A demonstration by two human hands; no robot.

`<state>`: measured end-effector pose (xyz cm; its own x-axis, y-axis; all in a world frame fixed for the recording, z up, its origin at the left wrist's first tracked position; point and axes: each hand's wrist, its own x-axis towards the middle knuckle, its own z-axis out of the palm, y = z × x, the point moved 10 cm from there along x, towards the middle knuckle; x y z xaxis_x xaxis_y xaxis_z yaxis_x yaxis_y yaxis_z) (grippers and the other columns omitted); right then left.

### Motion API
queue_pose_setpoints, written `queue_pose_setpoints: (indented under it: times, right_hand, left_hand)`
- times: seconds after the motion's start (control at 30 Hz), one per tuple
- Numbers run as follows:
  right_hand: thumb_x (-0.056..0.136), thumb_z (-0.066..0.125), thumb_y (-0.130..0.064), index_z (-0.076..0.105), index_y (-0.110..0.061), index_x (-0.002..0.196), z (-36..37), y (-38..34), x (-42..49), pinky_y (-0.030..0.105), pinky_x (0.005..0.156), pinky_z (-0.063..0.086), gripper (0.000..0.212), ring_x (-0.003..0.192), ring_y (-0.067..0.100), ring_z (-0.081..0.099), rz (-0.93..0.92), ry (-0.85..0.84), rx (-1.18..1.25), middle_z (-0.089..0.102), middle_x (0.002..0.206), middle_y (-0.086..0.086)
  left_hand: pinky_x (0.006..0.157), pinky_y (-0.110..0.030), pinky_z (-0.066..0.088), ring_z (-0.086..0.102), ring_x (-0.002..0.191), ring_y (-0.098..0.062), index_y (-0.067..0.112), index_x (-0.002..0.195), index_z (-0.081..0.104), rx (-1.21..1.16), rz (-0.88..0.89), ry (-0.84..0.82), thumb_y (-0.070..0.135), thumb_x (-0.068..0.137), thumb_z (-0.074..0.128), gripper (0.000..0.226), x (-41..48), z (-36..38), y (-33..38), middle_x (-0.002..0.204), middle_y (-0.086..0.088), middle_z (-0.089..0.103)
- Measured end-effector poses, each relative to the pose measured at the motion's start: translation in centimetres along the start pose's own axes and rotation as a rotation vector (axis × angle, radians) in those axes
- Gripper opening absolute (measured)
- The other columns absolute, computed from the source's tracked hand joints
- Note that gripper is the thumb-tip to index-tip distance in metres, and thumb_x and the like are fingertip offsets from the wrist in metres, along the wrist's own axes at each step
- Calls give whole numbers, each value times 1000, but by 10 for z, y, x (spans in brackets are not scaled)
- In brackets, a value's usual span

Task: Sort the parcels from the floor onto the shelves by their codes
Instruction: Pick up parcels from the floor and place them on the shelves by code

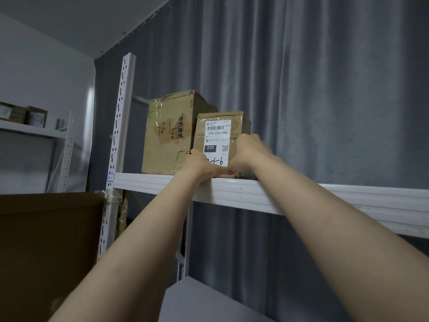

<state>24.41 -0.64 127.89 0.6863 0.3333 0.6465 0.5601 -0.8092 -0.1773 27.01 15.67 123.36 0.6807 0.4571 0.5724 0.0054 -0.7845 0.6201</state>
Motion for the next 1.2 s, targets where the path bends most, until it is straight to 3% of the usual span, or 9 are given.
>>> queue_pose_setpoints:
  times: [0.17,0.3,0.43,0.57,0.73,1.0,1.1,1.2]
  right_hand:
    - [74,82,-26,59,-14,123,-16,-4,-4,29,71,42,55,110,30,61,-17,135,-49,59,121,8]
    - [82,74,-26,61,-14,115,-26,-14,-12,30,70,40,38,108,33,62,-98,219,-99,62,116,11]
    - [83,64,-17,61,-15,101,-32,-23,-21,31,67,40,18,100,34,63,-165,242,-135,65,108,11]
    - [83,62,-22,68,-17,103,-40,-39,-36,35,77,53,22,97,33,65,-233,310,-79,69,103,7]
    - [85,58,-26,69,-16,93,-26,-80,-77,31,65,44,17,87,31,64,-392,283,-45,69,93,7]
    - [86,59,-32,69,-19,90,31,-135,-168,31,67,44,17,86,29,65,-540,116,-26,70,91,5]
    - [86,60,-35,67,-22,87,55,-145,-211,31,65,41,15,86,28,65,-548,37,15,70,90,3]
    - [87,60,-36,66,-23,87,88,-146,-266,32,67,49,14,82,24,64,-505,-53,121,69,87,0]
  left_hand:
    - [92,-38,54,61,108,-17,20,125,56,-98,-21,65,93,9,67,137,-4,-6,-4,117,4,66]
    - [103,-44,44,46,125,-31,4,132,42,-98,18,229,71,56,76,108,-36,-34,9,130,-13,52]
    - [100,-42,40,44,120,-32,3,127,43,86,126,329,58,88,55,68,-64,-54,13,130,-14,49]
    - [96,-44,41,45,113,-31,6,119,45,181,152,315,54,94,47,54,-86,-69,-2,123,-13,51]
    - [99,-45,40,42,117,-32,5,123,43,182,79,300,51,96,46,53,-114,-103,-36,128,-15,48]
    - [102,-46,35,42,119,-39,2,117,48,199,-6,162,52,97,46,53,-199,-111,-105,125,-20,49]
    - [102,-44,34,40,125,-39,2,127,45,187,-61,70,51,98,44,57,-247,-102,-135,133,-21,45]
    - [98,-40,37,42,124,-34,3,132,43,148,-117,24,50,99,44,58,-307,-94,-165,136,-18,44]
